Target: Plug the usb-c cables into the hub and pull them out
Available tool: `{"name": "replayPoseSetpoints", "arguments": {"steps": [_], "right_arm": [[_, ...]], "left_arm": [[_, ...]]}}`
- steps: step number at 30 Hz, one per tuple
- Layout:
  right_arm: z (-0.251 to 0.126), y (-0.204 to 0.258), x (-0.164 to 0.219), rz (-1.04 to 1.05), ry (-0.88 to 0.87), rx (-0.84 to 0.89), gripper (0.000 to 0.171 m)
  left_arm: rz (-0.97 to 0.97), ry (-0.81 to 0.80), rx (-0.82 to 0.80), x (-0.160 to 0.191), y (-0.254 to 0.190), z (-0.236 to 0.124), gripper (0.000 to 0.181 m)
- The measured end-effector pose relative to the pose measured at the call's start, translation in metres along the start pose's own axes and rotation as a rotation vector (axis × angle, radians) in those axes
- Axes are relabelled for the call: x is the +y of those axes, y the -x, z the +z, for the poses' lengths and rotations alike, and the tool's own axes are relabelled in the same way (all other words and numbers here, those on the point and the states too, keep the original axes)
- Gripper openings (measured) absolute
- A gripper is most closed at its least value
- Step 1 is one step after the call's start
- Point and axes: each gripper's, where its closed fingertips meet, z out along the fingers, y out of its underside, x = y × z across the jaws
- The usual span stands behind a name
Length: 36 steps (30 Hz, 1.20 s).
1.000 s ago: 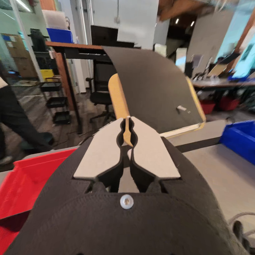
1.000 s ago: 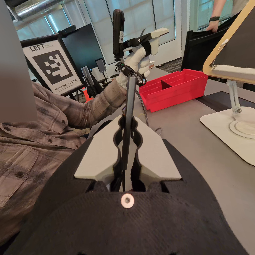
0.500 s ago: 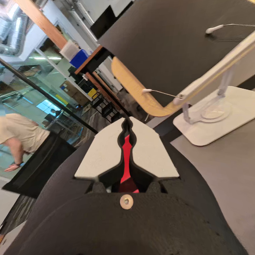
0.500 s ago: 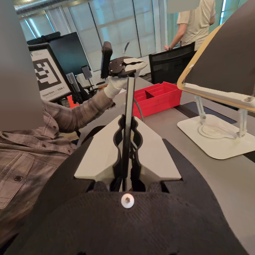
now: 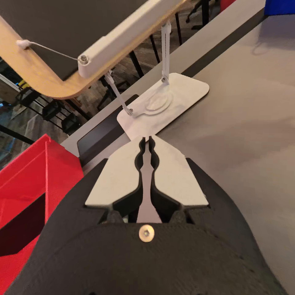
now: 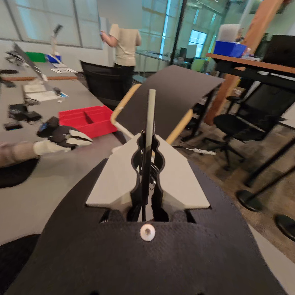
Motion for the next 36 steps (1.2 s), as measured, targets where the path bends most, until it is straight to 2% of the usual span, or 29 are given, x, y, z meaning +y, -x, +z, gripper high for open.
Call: {"name": "replayPoseSetpoints", "arguments": {"steps": [4,8,12,17,21,29,36], "right_arm": [[-0.023,-0.060,-0.001,-0.107,0.162,0.203,0.006],[-0.039,-0.118,0.039,-0.119,0.377,0.332,0.006],[-0.045,-0.149,0.093,-0.106,0.552,0.337,0.007],[-0.026,-0.158,0.162,-0.091,0.739,0.187,0.007],[-0.002,-0.167,0.196,-0.015,0.722,0.088,0.007],[0.017,-0.199,0.252,0.237,0.551,0.094,0.007],[0.014,-0.204,0.324,0.197,0.730,0.134,0.008]], "left_arm": [[0.016,0.010,0.003,0.007,-0.003,0.005,0.005],[-0.004,0.028,0.018,0.015,-0.005,0.010,0.006],[0.003,0.030,0.021,0.017,-0.006,0.011,0.007],[0.000,0.040,0.030,0.020,-0.009,0.014,0.007],[0.002,0.049,0.040,0.023,-0.012,0.016,0.007],[-0.005,0.063,0.050,0.029,-0.012,0.019,0.007],[-0.003,0.070,0.054,0.030,-0.014,0.020,0.008]]}}
